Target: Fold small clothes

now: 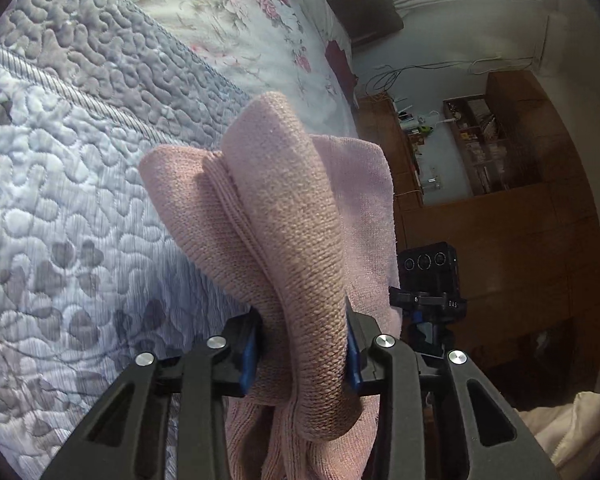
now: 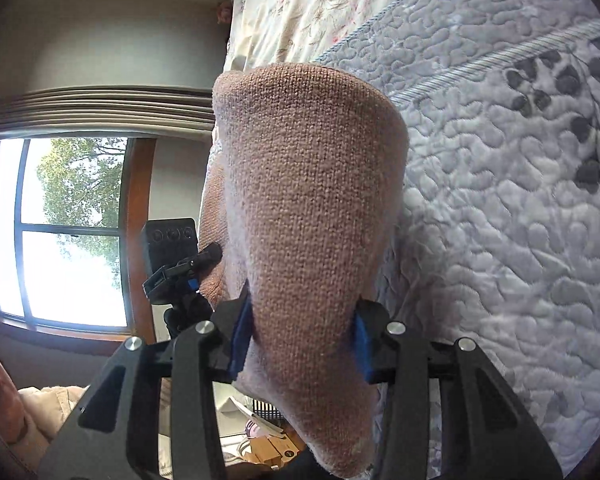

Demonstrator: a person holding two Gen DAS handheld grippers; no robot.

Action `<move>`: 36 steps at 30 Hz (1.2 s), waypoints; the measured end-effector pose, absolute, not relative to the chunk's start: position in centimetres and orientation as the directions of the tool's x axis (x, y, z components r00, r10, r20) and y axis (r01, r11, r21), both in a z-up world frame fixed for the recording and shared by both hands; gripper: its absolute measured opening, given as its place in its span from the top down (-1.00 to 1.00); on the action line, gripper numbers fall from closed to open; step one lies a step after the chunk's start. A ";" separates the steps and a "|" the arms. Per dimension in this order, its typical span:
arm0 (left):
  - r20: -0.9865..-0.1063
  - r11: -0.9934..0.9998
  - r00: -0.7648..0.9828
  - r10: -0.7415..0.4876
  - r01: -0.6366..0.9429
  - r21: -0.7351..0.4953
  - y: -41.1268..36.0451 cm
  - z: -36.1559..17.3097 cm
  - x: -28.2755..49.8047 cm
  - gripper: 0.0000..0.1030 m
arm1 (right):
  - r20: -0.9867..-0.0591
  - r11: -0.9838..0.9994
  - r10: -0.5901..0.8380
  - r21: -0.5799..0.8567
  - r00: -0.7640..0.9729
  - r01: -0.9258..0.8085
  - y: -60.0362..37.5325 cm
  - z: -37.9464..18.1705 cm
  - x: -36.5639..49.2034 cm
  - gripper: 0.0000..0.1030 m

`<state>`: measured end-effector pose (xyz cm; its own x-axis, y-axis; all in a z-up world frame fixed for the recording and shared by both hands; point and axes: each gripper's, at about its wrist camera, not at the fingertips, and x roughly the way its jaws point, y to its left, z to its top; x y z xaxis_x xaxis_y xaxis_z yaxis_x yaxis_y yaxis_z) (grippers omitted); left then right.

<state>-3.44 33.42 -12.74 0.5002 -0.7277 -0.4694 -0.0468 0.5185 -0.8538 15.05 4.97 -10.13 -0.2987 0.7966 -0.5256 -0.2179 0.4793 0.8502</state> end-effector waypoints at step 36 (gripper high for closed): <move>-0.857 0.955 0.483 -0.181 -0.124 -0.271 19.4 -15.5 -15.7 0.07 | -0.722 0.640 0.637 0.690 -0.270 -0.337 -0.6 -16.8 2.6 0.58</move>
